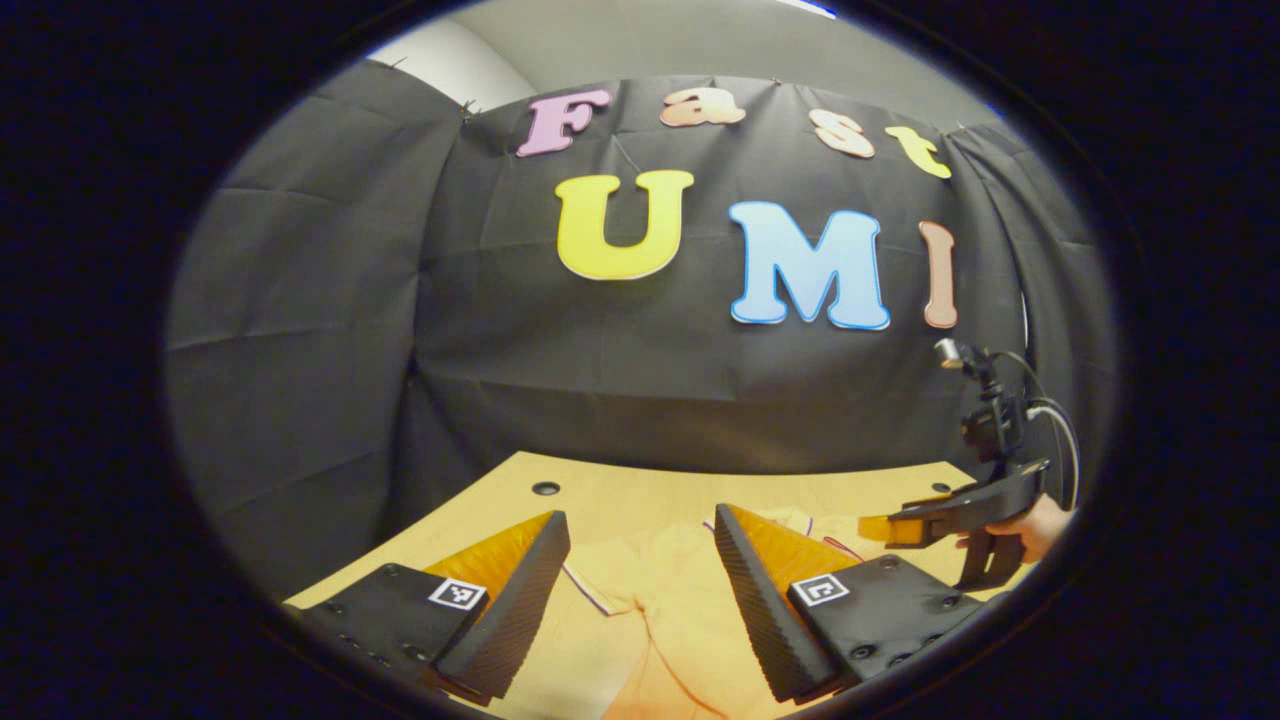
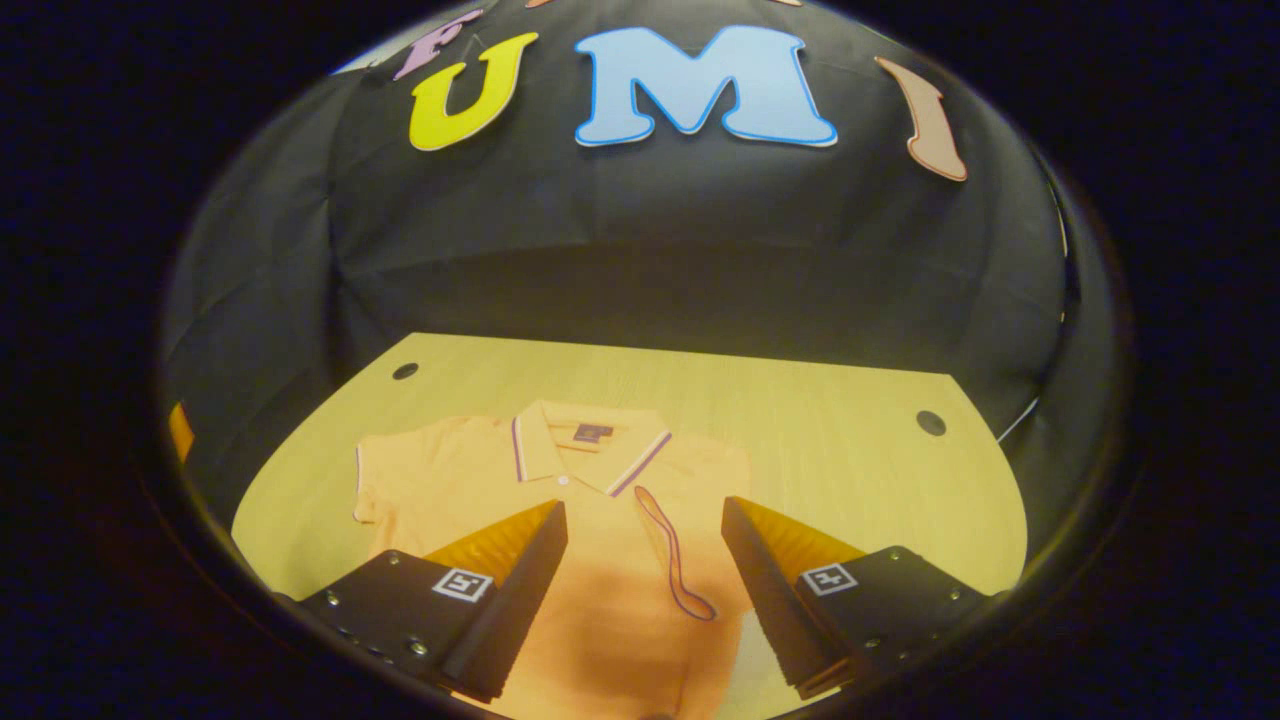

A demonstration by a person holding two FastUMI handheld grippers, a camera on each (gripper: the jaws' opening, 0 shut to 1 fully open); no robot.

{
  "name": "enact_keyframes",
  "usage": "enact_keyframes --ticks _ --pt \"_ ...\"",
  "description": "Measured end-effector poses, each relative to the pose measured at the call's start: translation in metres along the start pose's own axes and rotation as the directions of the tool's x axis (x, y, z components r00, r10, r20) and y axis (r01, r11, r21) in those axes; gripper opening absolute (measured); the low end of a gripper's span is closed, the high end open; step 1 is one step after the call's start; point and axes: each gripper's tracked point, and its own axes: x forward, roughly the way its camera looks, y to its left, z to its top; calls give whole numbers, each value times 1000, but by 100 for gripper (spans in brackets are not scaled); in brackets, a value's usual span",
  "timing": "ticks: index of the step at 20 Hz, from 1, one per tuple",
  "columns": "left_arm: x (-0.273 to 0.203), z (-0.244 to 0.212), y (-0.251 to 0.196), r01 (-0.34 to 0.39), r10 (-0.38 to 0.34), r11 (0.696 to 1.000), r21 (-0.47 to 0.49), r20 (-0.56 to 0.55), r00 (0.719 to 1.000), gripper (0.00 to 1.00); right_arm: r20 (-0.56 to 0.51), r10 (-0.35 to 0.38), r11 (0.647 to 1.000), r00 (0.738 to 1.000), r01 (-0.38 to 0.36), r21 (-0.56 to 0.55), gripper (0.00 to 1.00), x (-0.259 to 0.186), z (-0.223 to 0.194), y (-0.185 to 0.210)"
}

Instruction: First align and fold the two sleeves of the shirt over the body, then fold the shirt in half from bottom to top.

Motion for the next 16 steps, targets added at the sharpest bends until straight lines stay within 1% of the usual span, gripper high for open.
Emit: enact_keyframes --ticks 1,2,7,10,13,14,15,16 --pt "11 -9 5 2 -2 1000 -2 -13 1000 94 17 -13 1000 1000 13 5 92 -11 5 1" --pt "21 -16 8 12 -12 1000 -5 -24 1000 95 34 -30 1000 999 29 11 96 -21 9 2" --pt "82 -54 30 20 -20 1000 -6 -86 996 94 106 -115 993 988 111 46 96 -71 25 3" --pt "117 -74 40 11 -10 1000 10 -118 993 94 134 -131 990 982 121 76 96 -101 26 13" --pt "142 -92 46 2 -1 1000 10 -155 988 94 167 -150 987 974 140 73 96 -131 31 19" --pt "149 -99 48 -2 2 1000 1 -168 986 94 173 -159 987 972 150 65 92 -140 31 21" --pt "156 -107 52 -10 8 1000 -12 -185 983 94 171 -165 986 971 158 57 92 -148 29 22" --pt "159 -113 55 -21 16 999 -24 -203 979 94 169 -167 986 971 161 50 96 -155 28 25"
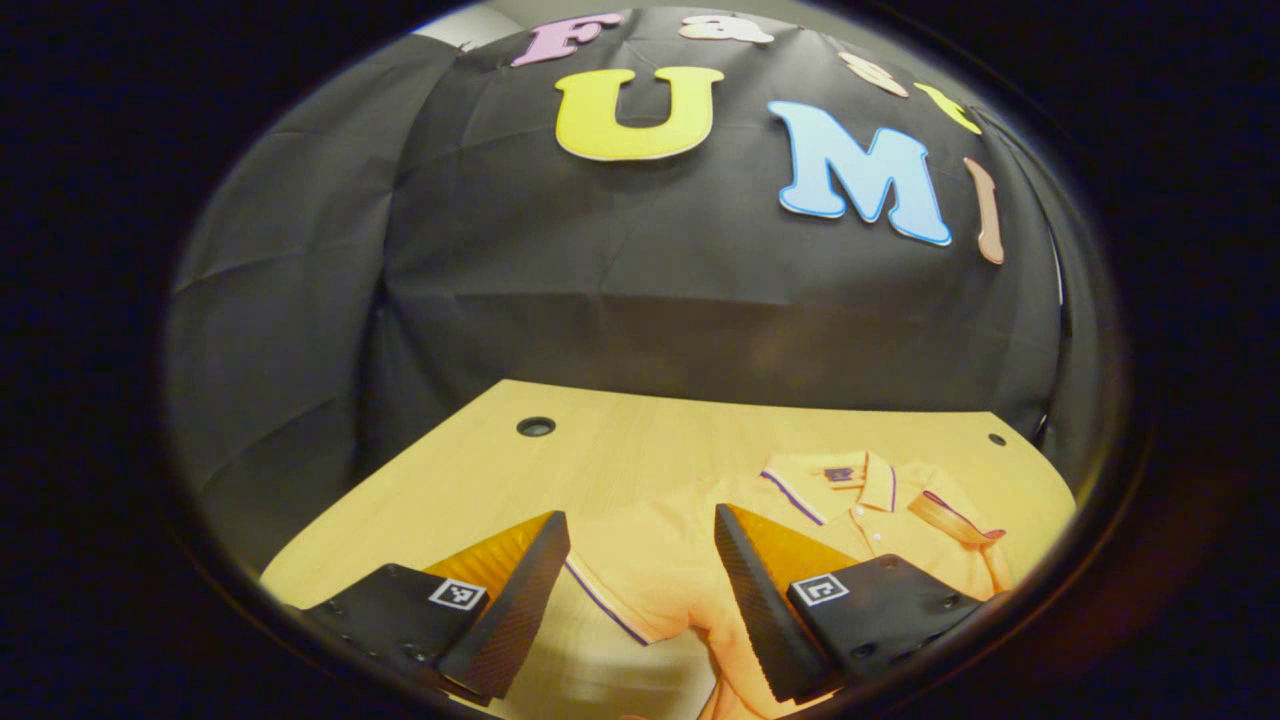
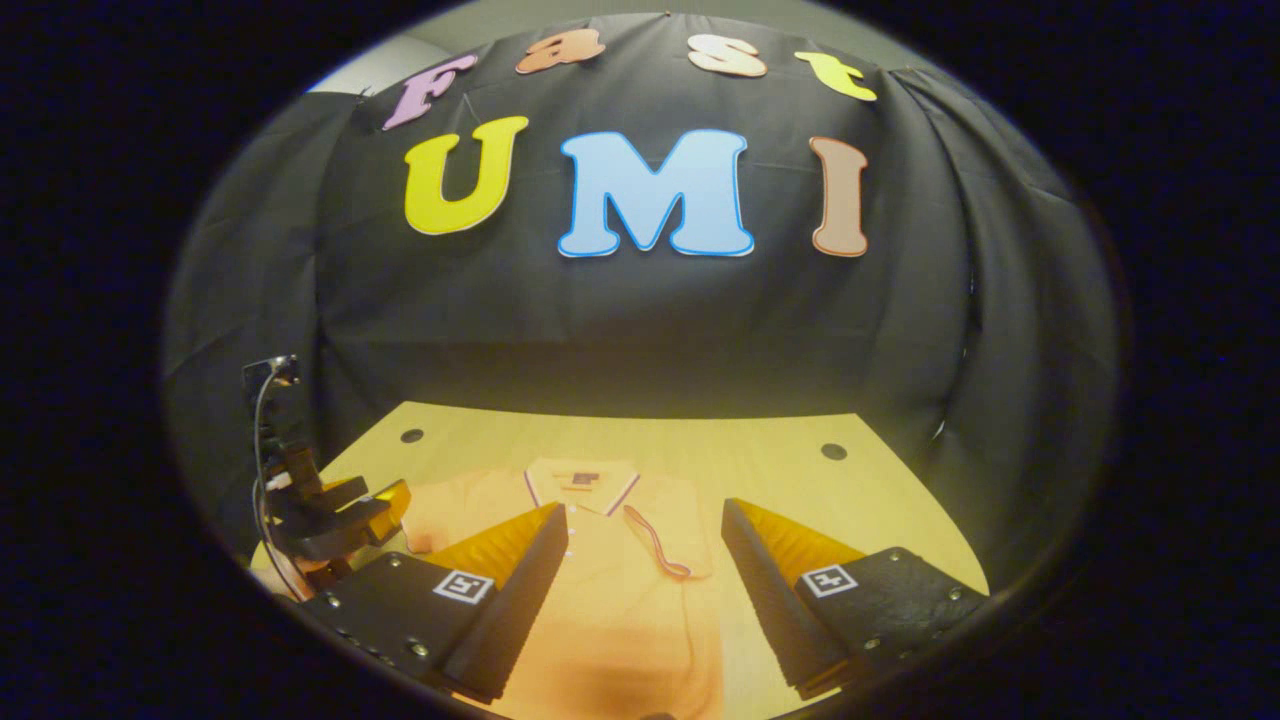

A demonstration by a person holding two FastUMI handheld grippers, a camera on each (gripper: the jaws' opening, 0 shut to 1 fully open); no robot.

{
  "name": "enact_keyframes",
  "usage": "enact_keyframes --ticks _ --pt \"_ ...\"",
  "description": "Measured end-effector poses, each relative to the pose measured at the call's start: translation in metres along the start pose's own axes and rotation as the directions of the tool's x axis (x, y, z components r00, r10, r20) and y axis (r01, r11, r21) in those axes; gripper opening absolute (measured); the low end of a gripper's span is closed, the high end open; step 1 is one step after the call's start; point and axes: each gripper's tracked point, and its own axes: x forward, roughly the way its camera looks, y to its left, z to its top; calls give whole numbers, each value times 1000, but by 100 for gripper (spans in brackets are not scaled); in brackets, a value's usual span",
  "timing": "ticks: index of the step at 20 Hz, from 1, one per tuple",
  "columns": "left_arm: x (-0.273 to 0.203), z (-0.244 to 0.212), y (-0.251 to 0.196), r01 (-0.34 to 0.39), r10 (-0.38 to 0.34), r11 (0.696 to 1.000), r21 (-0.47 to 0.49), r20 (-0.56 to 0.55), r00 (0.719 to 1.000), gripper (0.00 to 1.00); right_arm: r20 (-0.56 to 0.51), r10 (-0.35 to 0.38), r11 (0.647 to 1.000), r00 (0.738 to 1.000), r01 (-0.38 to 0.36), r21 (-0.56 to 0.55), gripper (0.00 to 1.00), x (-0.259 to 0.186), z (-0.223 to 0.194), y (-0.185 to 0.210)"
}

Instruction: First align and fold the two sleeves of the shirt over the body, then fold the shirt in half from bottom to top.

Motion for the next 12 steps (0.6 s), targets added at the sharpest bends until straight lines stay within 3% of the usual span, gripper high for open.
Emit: enact_keyframes --ticks 6,10,11,12 --pt "40 -38 34 -96 91 995 -32 -119 989 94 4 -18 1000 1000 18 -9 96 -33 -2 11" --pt "67 -57 40 -96 85 994 -52 -185 979 94 7 -32 999 999 32 -14 96 -45 -3 21" --pt "72 -60 40 -95 82 994 -57 -195 977 94 12 -31 999 999 32 -22 92 -47 -2 25" --pt "76 -62 40 -95 82 994 -60 -200 976 94 15 -29 999 999 29 -30 96 -48 -1 27"
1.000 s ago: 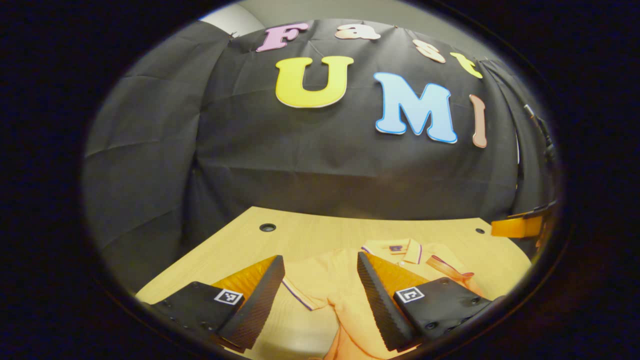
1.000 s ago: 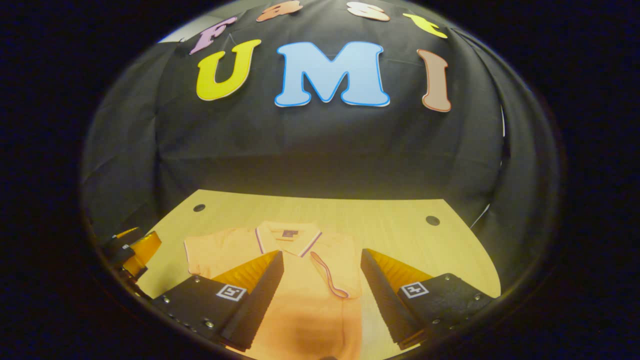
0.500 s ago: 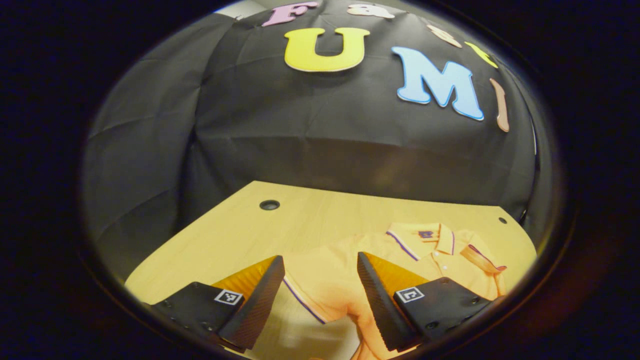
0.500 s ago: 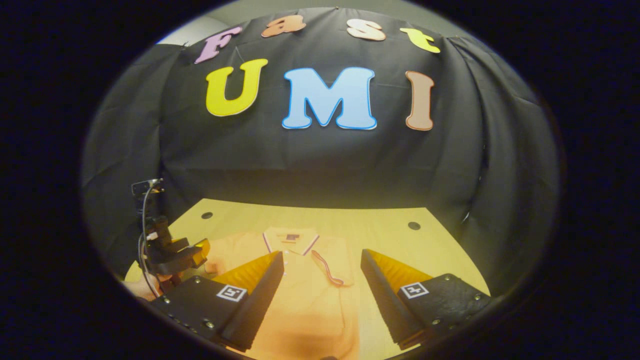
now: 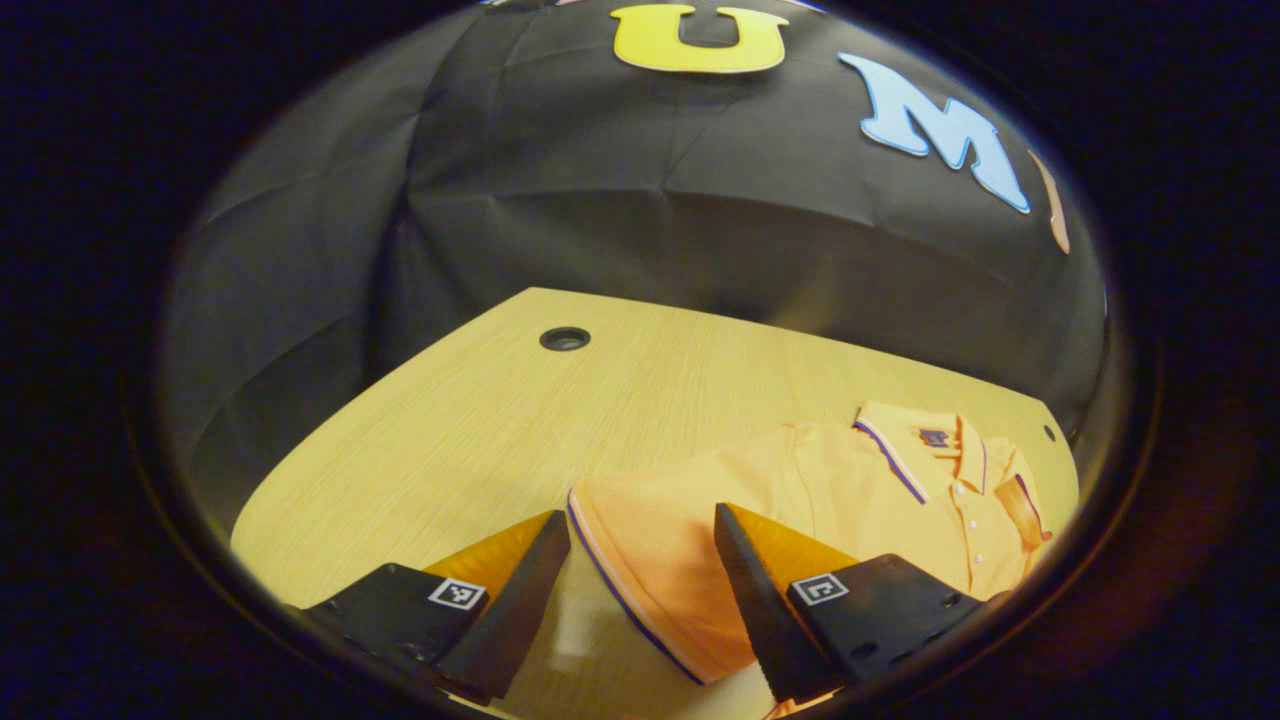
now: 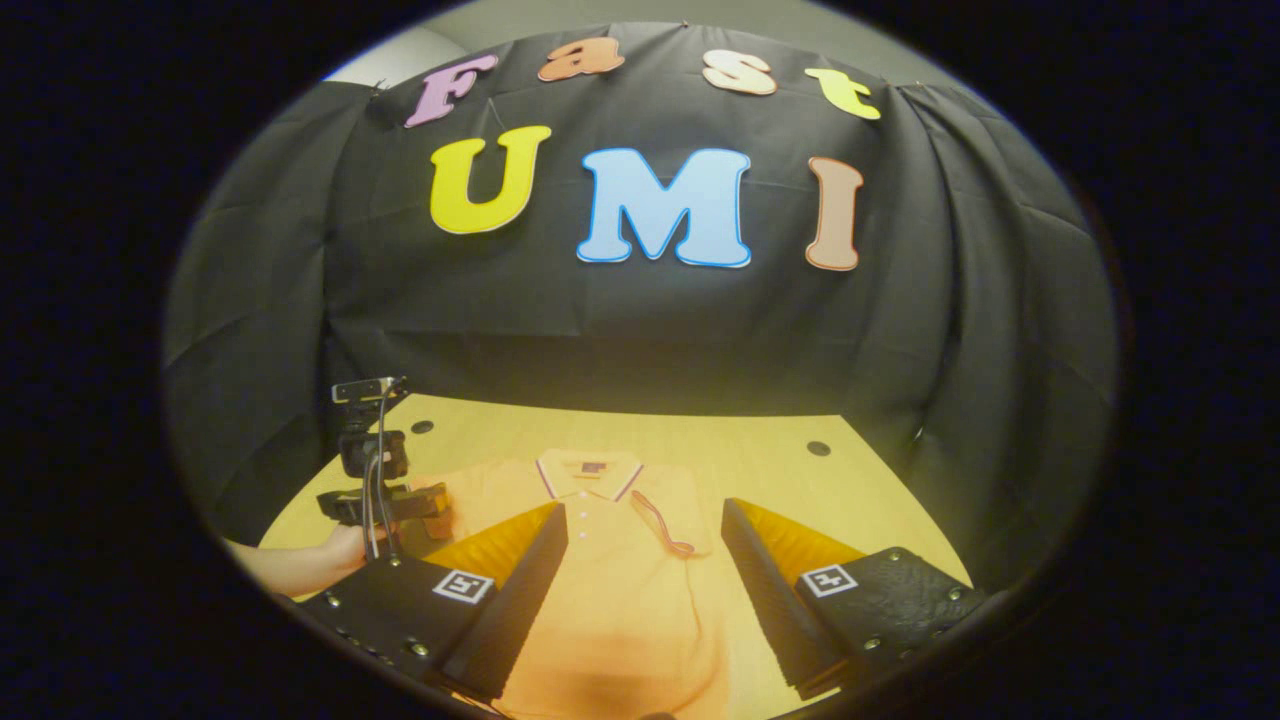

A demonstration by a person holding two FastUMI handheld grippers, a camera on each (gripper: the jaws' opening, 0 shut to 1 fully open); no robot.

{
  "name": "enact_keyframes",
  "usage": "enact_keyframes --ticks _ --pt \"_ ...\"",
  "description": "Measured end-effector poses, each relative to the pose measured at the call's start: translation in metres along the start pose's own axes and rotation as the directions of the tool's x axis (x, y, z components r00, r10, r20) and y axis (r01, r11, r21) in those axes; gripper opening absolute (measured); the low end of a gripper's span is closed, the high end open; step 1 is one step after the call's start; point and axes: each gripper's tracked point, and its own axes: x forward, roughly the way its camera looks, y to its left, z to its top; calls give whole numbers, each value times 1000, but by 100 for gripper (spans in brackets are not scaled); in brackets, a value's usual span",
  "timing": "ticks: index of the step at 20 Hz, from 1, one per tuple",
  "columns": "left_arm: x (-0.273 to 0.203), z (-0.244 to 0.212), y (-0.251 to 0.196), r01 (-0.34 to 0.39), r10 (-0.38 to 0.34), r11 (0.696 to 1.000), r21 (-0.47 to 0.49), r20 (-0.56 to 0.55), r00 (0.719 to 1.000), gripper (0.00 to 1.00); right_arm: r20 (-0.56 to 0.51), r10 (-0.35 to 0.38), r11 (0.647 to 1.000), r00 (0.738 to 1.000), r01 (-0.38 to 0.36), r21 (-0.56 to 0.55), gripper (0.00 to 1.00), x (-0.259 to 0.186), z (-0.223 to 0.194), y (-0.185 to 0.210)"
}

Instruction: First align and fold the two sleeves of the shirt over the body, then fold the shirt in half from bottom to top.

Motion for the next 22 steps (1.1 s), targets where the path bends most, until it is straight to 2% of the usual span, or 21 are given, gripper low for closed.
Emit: enact_keyframes --ticks 2,4,6,8,10,11,16,17,18,19,20,21,22 --pt "5 1 -1 -2 2 1000 1 4 1000 94 7 11 1000 1000 -11 -8 92 3 4 5" --pt "9 0 -3 -2 2 1000 18 -1 1000 94 16 23 1000 1000 -24 16 96 6 9 11" --pt "12 -2 -6 -2 4 997 71 -18 1000 97 28 31 999 999 -32 36 96 7 10 14" --pt "17 -4 -9 -1 5 992 125 -34 999 87 34 31 999 999 -32 30 96 6 8 13" --pt "19 -2 -17 18 -14 991 133 -32 999 74 34 20 1000 999 -21 19 96 7 5 11" --pt "20 -2 -19 24 -19 990 138 -36 999 58 32 17 1000 999 -17 26 96 6 4 10" --pt "18 -3 -29 48 -39 983 176 -56 998 13 38 -34 994 999 30 106 96 9 -8 0" --pt "15 -1 -29 41 -32 982 186 -53 998 13 43 -49 993 998 44 106 92 8 -8 -3" --pt "14 3 -32 48 -40 981 188 -48 998 7 46 -64 993 997 59 99 92 3 -11 -9" --pt "11 8 -36 50 -43 980 194 -37 998 6 47 -76 993 996 72 92 92 -2 -14 -17" --pt "9 14 -41 57 -53 978 202 -23 998 6 48 -81 993 996 77 89 96 -4 -17 -22" --pt "4 21 -49 65 -65 974 216 -8 998 6 46 -83 993 995 79 90 96 -5 -18 -24" --pt "0 28 -57 74 -79 970 232 9 997 6 45 -83 993 996 79 92 92 -1 -19 -26"
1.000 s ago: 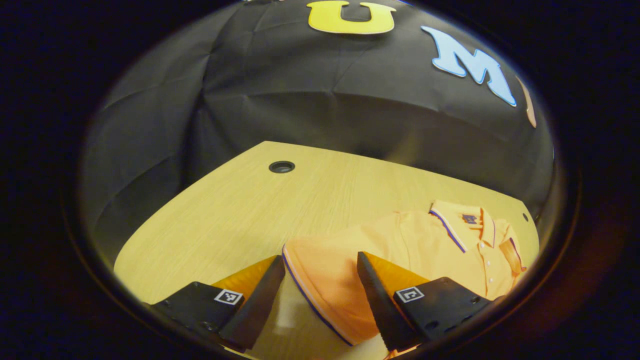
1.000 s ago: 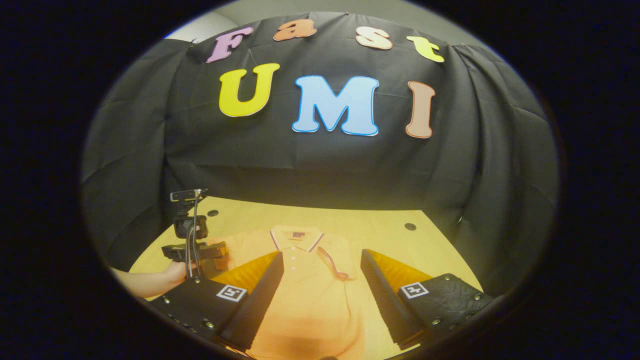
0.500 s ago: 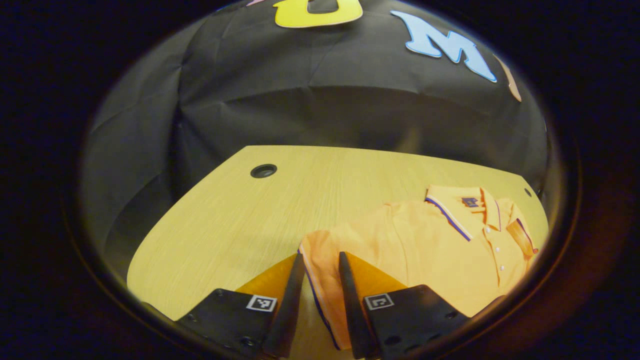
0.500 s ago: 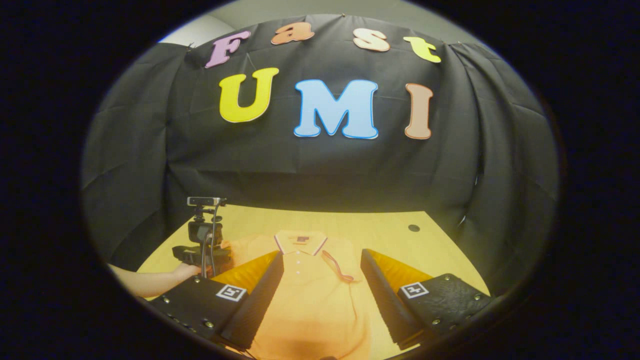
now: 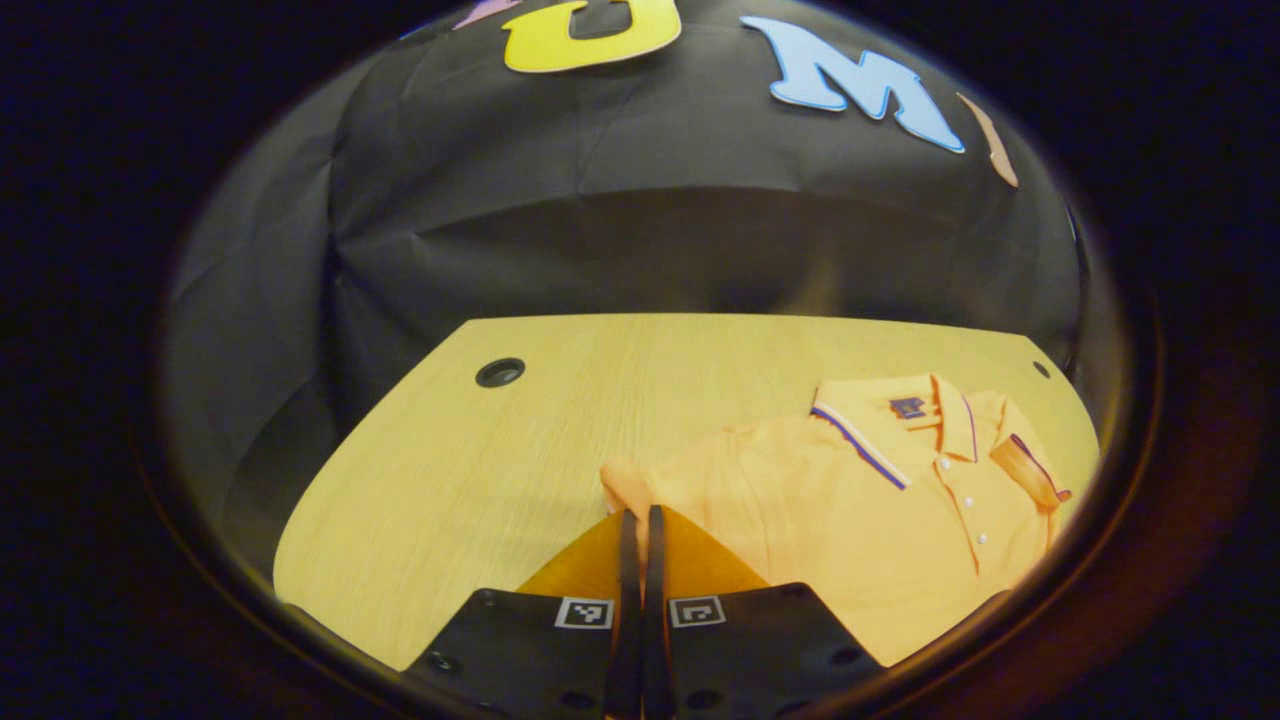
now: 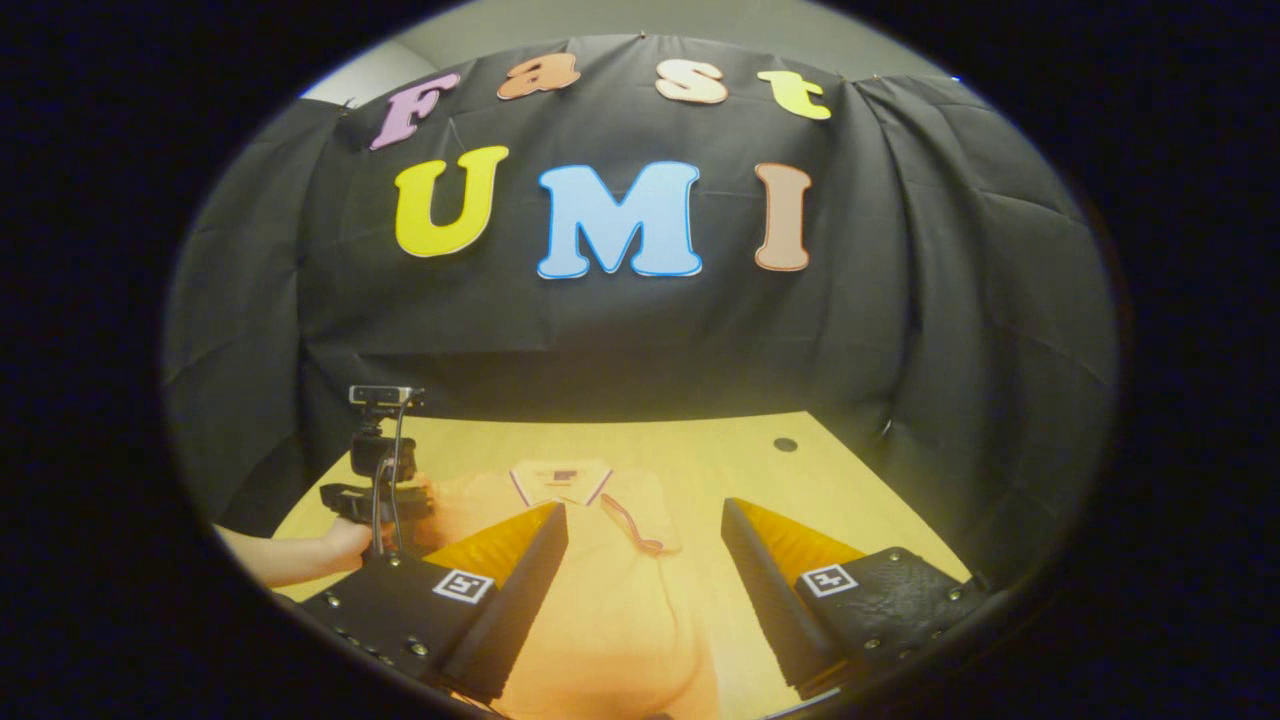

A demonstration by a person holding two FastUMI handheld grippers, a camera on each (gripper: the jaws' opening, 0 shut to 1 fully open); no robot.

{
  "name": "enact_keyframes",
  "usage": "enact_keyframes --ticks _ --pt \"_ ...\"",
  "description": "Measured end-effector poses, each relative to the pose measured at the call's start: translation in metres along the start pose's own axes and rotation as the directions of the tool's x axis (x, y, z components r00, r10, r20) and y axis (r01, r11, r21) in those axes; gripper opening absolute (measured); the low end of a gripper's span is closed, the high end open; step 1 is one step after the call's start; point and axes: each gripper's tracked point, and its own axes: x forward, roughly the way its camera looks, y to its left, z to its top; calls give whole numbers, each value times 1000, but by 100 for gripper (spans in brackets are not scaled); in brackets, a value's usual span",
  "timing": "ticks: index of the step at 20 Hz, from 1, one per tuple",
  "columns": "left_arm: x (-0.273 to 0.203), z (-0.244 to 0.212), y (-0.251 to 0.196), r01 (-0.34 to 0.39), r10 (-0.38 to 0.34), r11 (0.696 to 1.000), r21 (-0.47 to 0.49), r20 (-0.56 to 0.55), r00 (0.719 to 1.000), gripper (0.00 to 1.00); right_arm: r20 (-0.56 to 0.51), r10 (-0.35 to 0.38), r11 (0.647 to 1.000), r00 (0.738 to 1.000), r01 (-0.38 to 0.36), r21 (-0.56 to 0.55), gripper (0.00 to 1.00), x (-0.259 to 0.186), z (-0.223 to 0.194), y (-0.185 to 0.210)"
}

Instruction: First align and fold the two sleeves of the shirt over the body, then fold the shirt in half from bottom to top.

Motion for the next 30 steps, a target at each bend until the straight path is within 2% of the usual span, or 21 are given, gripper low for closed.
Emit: enact_keyframes --ticks 1,6,8,10,15,17,18,22,23,24,27,30 --pt "-2 10 -7 10 -10 1000 13 20 1000 7 -2 0 1000 1000 0 1 96 3 -1 -2" --pt "-7 23 -55 61 -63 996 71 31 998 6 -15 23 1000 1000 -23 -4 96 18 -8 -8" --pt "-6 22 -73 78 -81 993 93 22 996 6 -24 27 1000 999 -27 -11 92 24 -11 -13" --pt "-3 18 -88 93 -95 988 122 9 995 6 -31 30 999 999 -31 -8 96 28 -14 -17" --pt "0 3 -110 124 -121 980 158 -28 992 6 -72 24 1000 997 -26 -17 96 35 -33 -27" --pt "-1 -1 -117 148 -143 977 157 -43 989 6 -93 21 999 995 -24 -23 92 35 -42 -29" --pt "-3 -2 -120 158 -153 976 150 -46 987 7 -102 20 999 995 -23 -25 96 34 -46 -30" --pt "-7 -6 -131 196 -191 973 119 -53 980 22 -127 26 999 992 -30 -26 96 30 -56 -32" --pt "-10 -7 -132 207 -202 972 110 -56 978 31 -129 28 999 991 -32 -30 96 28 -57 -33" --pt "-13 -8 -133 214 -209 972 102 -59 976 34 -130 29 999 991 -34 -36 96 27 -58 -34" --pt "-26 -11 -133 220 -215 972 84 -57 975 69 -135 39 998 990 -46 -47 96 23 -63 -36" --pt "-48 -18 -131 225 -221 972 63 -65 973 87 -153 57 996 987 -66 -54 96 18 -76 -39"
